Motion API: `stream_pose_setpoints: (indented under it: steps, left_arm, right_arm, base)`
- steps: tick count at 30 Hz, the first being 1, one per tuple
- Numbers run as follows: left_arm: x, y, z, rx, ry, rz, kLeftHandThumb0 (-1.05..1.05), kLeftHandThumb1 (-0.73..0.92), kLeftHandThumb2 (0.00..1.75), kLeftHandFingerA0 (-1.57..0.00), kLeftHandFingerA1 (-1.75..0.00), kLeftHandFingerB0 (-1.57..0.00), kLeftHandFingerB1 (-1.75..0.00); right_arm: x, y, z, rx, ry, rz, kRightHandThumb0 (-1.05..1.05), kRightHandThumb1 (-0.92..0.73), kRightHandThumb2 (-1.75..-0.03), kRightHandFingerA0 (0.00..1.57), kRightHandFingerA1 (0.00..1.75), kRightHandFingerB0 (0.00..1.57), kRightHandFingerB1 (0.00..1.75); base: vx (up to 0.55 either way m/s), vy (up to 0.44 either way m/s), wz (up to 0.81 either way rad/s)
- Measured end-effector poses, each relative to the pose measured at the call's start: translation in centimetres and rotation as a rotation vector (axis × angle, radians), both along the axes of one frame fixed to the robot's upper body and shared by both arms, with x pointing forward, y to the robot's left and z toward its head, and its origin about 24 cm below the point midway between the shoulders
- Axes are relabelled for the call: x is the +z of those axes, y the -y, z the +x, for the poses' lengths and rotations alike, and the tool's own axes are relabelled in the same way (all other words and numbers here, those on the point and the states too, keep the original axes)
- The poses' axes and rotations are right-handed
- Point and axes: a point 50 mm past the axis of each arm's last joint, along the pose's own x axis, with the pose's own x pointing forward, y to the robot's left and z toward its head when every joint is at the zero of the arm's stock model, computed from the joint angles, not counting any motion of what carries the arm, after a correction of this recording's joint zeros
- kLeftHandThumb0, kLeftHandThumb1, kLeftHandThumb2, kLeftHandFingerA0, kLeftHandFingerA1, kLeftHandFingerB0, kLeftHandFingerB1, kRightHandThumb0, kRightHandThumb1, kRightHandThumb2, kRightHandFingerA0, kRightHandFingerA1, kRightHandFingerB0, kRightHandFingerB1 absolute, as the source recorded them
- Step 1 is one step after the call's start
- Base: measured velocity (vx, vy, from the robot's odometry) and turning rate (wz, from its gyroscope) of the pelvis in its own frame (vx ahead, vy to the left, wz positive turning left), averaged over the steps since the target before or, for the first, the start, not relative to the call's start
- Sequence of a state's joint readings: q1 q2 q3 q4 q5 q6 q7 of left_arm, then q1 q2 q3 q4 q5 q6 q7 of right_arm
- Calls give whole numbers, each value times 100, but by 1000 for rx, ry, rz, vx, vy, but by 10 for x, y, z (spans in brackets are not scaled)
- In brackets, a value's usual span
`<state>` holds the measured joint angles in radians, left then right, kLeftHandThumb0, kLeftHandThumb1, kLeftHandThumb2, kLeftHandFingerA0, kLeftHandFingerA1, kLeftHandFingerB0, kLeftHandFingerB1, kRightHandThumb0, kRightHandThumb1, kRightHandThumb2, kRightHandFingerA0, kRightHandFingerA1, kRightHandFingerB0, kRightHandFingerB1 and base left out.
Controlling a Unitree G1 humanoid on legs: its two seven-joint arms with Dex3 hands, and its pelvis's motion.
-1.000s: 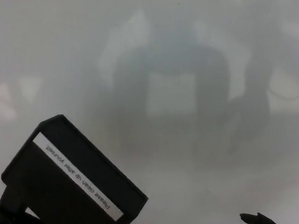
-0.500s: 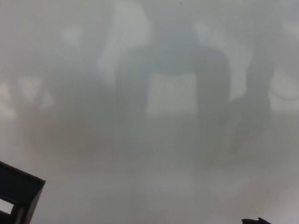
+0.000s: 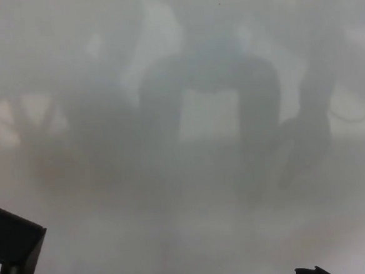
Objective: A magnetic marker holder is on the left hand side of the white board, the robot put the index and middle finger into the opening of the container and pull off the magnetic holder and hand it to a human on the left hand side.
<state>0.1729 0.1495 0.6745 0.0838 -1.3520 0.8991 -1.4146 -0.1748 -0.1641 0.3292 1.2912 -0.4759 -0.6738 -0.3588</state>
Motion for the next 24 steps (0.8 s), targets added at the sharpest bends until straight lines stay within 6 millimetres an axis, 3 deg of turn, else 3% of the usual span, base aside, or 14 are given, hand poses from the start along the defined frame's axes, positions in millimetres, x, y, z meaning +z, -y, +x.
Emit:
stream_pose_setpoints:
  steps: [4, 5, 6, 8, 9, 10, 24]
  left_arm:
    - [0, 2, 0, -13, 10, -4, -101, 47, 87, -37, -38, -29, -41]
    - [1, 2, 1, -15, 17, -4, -99, 56, 58, -39, -32, -30, -35]
    - [1, 3, 1, -16, 19, -2, -100, 47, 88, -34, -38, -27, -41]
    - [2, 3, 0, -18, 23, 1, -102, 47, 89, -34, -38, -28, -41]
    - [3, 5, 0, -23, 30, 5, -102, 47, 89, -34, -38, -28, -41]
    - [3, 6, 0, -26, 32, 5, -105, 69, 62, -43, -33, -33, -36]
    - [2, 19, -6, 52, 10, 45, -105, 63, 64, -46, -34, -32, -37]
  right_arm:
    - [0, 0, 0, 0, 0, 0, -48, -69, -60, 89, 53, 25, 30]
    - [0, 0, 0, -1, -1, 0, -48, -68, -60, 89, 53, 25, 30]
    - [0, 0, -1, -1, -1, -1, -47, -68, -61, 89, 53, 25, 29]
    - [0, 0, -1, -2, -1, -1, -47, -68, -60, 88, 53, 25, 30]
    - [0, 0, -1, -3, 0, -2, -47, -68, -60, 88, 53, 25, 30]
    - [0, 0, -1, -4, 0, -2, -46, -67, -61, 90, 53, 25, 29]
    - [0, 0, -1, -4, 6, -7, -49, -69, -60, 89, 53, 24, 30]
  base:
    - [0, 0, 0]
    - [0, 0, 0]
    - [0, 0, 0]
    - [0, 0, 0]
    - [0, 0, 0]
    - [0, 0, 0]
    - [0, 0, 0]
